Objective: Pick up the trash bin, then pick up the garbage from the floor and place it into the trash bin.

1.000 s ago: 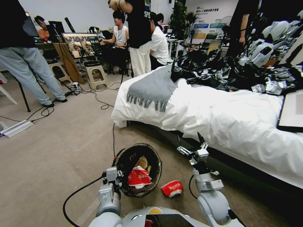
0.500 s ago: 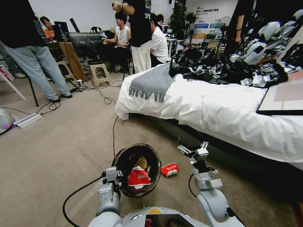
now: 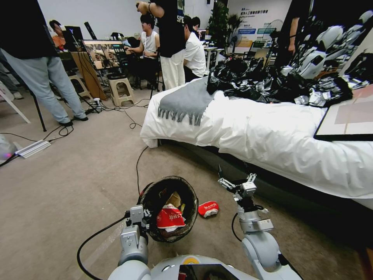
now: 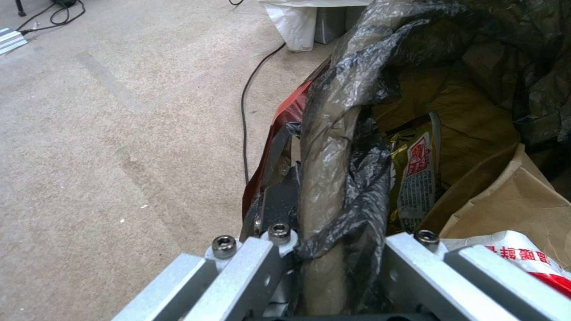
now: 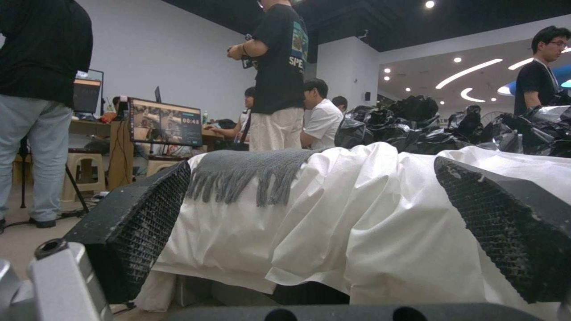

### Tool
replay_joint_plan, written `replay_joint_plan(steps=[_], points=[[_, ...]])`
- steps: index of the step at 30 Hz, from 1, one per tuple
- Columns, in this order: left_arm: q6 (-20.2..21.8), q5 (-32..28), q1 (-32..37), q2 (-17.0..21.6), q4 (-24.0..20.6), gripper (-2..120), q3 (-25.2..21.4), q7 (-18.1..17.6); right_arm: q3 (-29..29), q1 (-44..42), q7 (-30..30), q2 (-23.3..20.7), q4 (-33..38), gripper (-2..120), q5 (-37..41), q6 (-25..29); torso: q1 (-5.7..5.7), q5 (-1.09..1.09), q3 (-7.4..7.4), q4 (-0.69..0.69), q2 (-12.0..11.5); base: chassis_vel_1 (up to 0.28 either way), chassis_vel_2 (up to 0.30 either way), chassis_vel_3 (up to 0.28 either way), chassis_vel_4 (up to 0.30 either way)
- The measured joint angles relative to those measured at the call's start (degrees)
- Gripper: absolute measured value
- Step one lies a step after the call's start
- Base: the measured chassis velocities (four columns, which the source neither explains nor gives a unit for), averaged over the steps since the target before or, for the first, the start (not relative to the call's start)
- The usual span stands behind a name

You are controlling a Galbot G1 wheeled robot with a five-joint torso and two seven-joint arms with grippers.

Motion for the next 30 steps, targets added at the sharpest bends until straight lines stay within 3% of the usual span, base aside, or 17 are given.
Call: replay_joint_plan(steps=[12, 18, 30], points=[[-0.2, 0.3, 0.2, 0.1, -0.1, 1, -1.0, 0.1, -4.2, 5.0, -0.8, -3.4, -3.9, 100, 4.1, -6.0, 0.00, 0.01, 0.00, 0.00, 0.0, 0.000, 0.000, 0.000, 0.000], [-0.2, 0.3, 0.4, -0.2, -0.1, 1, -1.1, 0.1, -6.7, 8.0, -2.0, -8.0, -11.7, 100, 5.3, -10.9, 0.00, 0.01, 0.00, 0.01, 0.0, 0.000, 0.000, 0.000, 0.000], [-0.3, 0.4, 0.3, -0.2, -0.1, 1, -1.2, 0.0, -5.5, 10.5, -10.8, -15.3, -22.5, 100, -8.8, -10.0, 0.00, 0.00, 0.00, 0.00, 0.0, 0.000, 0.000, 0.000, 0.000]])
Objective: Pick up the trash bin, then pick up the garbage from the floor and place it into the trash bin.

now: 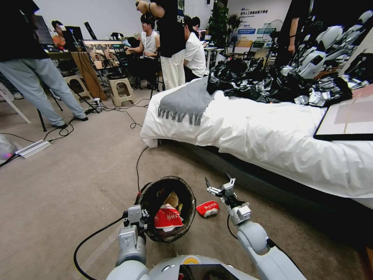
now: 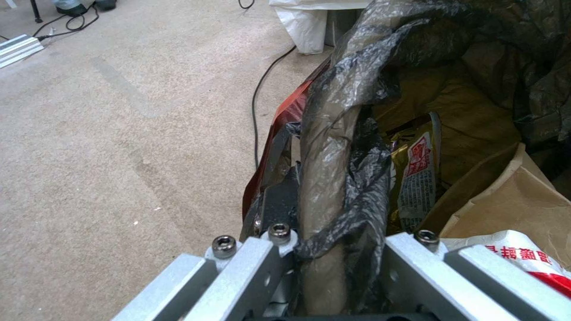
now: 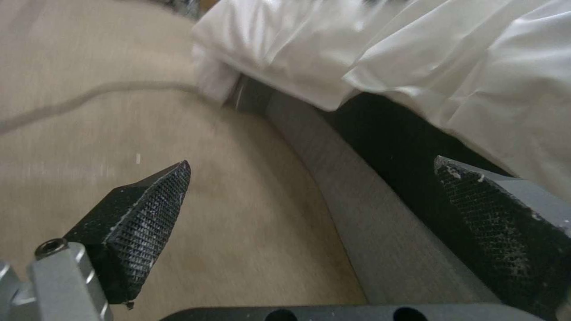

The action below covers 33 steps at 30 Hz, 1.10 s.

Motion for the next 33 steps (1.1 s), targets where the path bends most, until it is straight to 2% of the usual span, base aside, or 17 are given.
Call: replay_joint_plan(steps=[2, 3, 7, 21, 33], points=[[0.0, 0.0, -0.1, 0.0, 0.0, 1, 0.0, 0.0, 0.9, 0.2, -2.1, -0.7, -2.8, 100, -5.0, 1.2, 0.00, 0.00, 0.00, 0.00, 0.0, 0.000, 0.000, 0.000, 0.000], [0.0, 0.0, -0.1, 0.0, 0.0, 1, 0.0, 0.0, 0.9, 0.2, -2.1, -0.7, -2.8, 100, -5.0, 1.2, 0.00, 0.00, 0.00, 0.00, 0.0, 0.000, 0.000, 0.000, 0.000], [-0.4, 0.5, -0.3, 0.0, 0.0, 1, 0.0, -0.1, 2.3, 1.0, -3.9, -0.5, -11.1, 100, -13.6, 6.0, 0.00, 0.02, 0.00, 0.00, 0.0, 0.000, 0.000, 0.000, 0.000], [-0.4, 0.6, -0.6, 0.2, 0.0, 1, -0.1, -0.2, 2.7, 0.5, -9.6, 0.3, -20.1, 100, -20.6, 12.6, 0.00, -0.01, 0.00, 0.00, 0.0, 0.000, 0.000, 0.000, 0.000], [-0.4, 0.7, -0.4, 0.2, 0.0, 1, 0.1, -0.2, 1.8, 1.4, -9.7, 1.4, -24.8, 100, -23.1, 15.3, 0.00, 0.00, 0.00, 0.00, 0.0, 0.000, 0.000, 0.000, 0.000]])
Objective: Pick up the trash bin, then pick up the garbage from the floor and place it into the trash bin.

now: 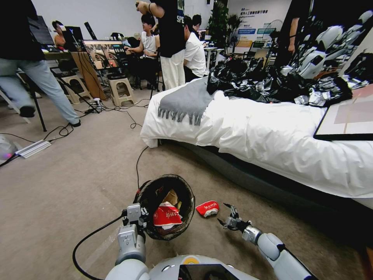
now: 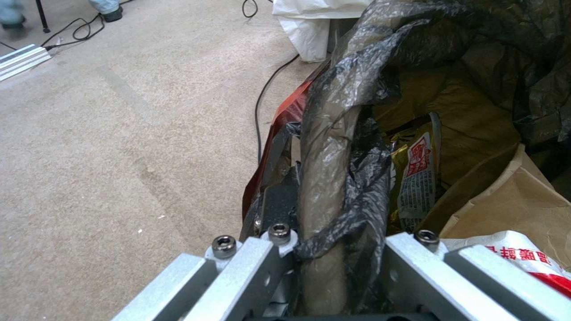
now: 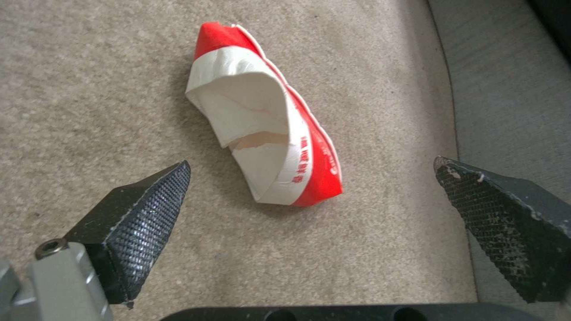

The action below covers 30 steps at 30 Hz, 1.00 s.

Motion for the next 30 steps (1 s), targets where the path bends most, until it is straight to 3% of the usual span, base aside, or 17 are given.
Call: replay_joint_plan(steps=[30], points=[[0.0, 0.2, 0.3, -0.2, 0.0, 1, 0.0, 0.0, -3.0, 11.3, 2.3, 5.9, -13.6, 100, -1.5, 1.7, 0.00, 0.00, 0.00, 0.01, 0.0, 0.000, 0.000, 0.000, 0.000]])
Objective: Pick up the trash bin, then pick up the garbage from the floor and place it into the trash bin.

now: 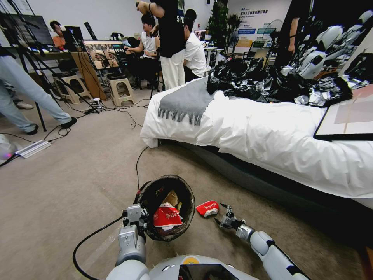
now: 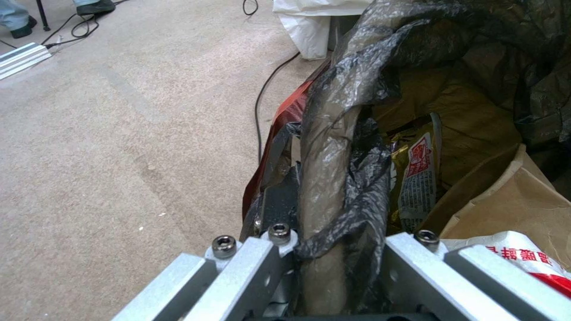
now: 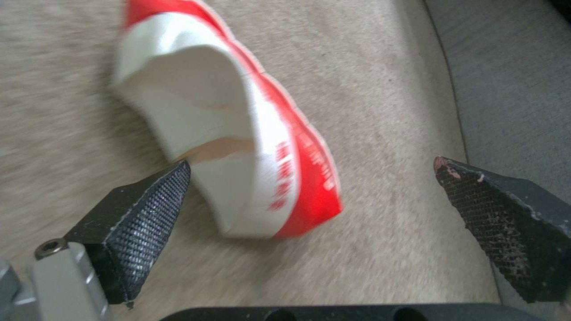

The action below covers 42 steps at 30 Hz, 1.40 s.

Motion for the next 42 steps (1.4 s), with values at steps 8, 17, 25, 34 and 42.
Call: replay_joint_plan(steps=[8, 17, 25, 34, 42], points=[[0.0, 0.2, 0.2, -0.1, 0.0, 1, -0.1, 0.0, -0.8, 3.1, 0.0, 1.1, -3.6, 96, 0.2, 0.4, 0.00, -0.01, 0.00, -0.01, 0.0, 0.000, 0.000, 0.000, 0.000], [0.0, 0.3, 0.1, -0.3, 0.0, 1, 0.0, 0.0, -1.0, 3.5, -0.8, 1.2, -3.8, 76, 0.4, 1.0, 0.00, 0.00, 0.00, -0.01, 0.0, 0.000, 0.000, 0.000, 0.000], [0.0, 0.3, 0.0, -0.2, 0.0, 1, -0.1, 0.0, -0.9, 3.3, -0.8, 1.1, -3.3, 50, 0.6, 1.0, 0.00, 0.00, 0.00, -0.01, 0.0, 0.000, 0.000, 0.000, 0.000], [0.0, 0.3, -0.1, -0.2, 0.0, 1, 0.1, 0.1, -0.4, 2.9, -0.6, 0.5, -3.1, 16, 0.9, 1.0, 0.00, 0.00, 0.00, -0.01, 0.0, 0.000, 0.000, 0.000, 0.000], [0.0, 0.3, -0.1, -0.2, 0.0, 1, 0.1, 0.1, -0.2, 3.0, -0.6, 0.2, -2.8, 0, 1.6, 0.9, 0.00, 0.00, 0.00, -0.01, 0.0, 0.000, 0.000, 0.000, 0.000]])
